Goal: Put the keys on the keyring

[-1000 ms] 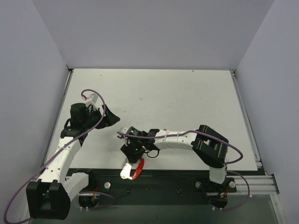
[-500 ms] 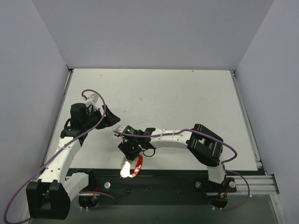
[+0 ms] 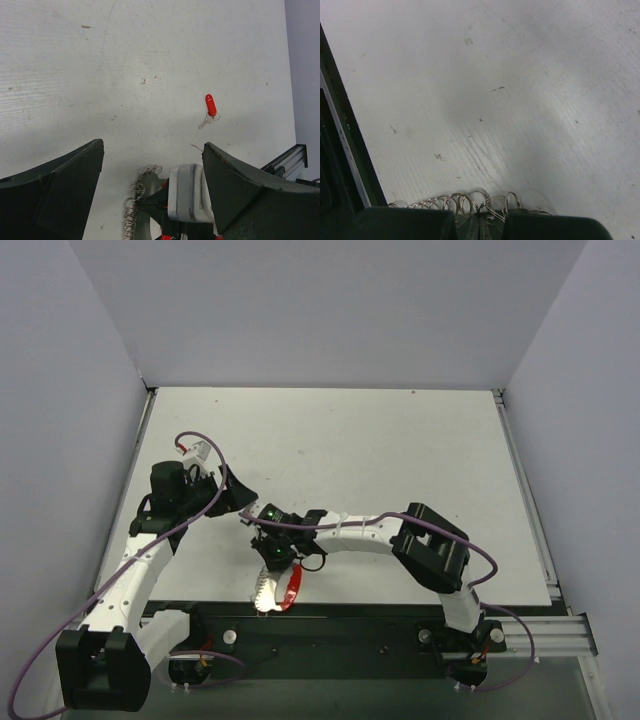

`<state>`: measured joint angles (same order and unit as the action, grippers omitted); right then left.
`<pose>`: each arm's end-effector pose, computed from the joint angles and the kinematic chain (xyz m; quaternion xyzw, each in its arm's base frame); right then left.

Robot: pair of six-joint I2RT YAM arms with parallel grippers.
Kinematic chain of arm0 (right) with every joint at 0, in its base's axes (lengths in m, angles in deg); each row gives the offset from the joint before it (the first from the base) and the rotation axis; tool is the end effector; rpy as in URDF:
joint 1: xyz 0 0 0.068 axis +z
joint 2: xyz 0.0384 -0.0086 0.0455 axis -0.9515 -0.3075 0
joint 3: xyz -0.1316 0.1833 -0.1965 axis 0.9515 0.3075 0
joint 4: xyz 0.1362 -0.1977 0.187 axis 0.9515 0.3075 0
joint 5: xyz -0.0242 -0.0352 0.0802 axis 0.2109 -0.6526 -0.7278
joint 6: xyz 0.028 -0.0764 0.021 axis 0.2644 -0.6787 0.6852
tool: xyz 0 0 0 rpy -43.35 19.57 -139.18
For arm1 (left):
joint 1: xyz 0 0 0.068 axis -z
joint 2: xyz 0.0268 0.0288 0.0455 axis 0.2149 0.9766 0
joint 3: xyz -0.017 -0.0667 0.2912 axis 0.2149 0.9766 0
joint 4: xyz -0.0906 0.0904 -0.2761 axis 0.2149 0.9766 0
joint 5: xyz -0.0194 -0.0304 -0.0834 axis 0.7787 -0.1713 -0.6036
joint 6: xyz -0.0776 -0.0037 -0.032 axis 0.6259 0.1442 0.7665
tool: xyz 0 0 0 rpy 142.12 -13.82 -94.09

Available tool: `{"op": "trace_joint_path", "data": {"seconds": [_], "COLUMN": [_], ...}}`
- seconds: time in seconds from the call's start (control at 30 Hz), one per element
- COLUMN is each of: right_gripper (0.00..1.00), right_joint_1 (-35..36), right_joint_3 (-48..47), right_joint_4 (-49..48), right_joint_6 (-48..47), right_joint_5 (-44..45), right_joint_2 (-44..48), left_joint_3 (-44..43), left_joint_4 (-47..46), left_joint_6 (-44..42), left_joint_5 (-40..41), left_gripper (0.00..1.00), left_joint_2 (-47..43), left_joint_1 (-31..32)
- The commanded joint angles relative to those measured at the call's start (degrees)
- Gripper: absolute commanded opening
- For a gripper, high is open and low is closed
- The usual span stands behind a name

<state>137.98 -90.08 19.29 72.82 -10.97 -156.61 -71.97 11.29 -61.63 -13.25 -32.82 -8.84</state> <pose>0.1926 0.4722 0.1443 -0.4504 0.7911 0.3356 0.2422 0.2671 -0.0527 0.2466 -0.0529 0.8596 -0.3335 0.3836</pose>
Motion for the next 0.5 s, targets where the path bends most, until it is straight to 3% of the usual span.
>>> {"op": "trace_joint_path", "data": {"seconds": [0.0, 0.17, 0.47], "right_gripper": [0.00, 0.00, 0.00], "right_joint_1": [-4.44, -8.58, -9.29], "right_joint_3": [1.94, 4.92, 8.71], "right_joint_4": [2.73, 2.56, -0.69], "right_joint_6": [1.54, 2.52, -0.21], "right_joint_5": [2.79, 2.45, -2.13], "right_joint_2": [-0.97, 0.70, 11.68], "left_joint_3": [-1.14, -1.49, -0.53], "left_joint_4": [-1.16, -0.98, -2.30], "left_joint_6": [-0.51, -0.77, -0.25], "left_joint_5": [-0.74, -0.65, -1.18], "left_gripper": [0.89, 0.89, 0.89], "left_joint_2": [-1.53, -1.36, -1.01], "left_joint_1": [-0.41, -0.41, -0.50]}}
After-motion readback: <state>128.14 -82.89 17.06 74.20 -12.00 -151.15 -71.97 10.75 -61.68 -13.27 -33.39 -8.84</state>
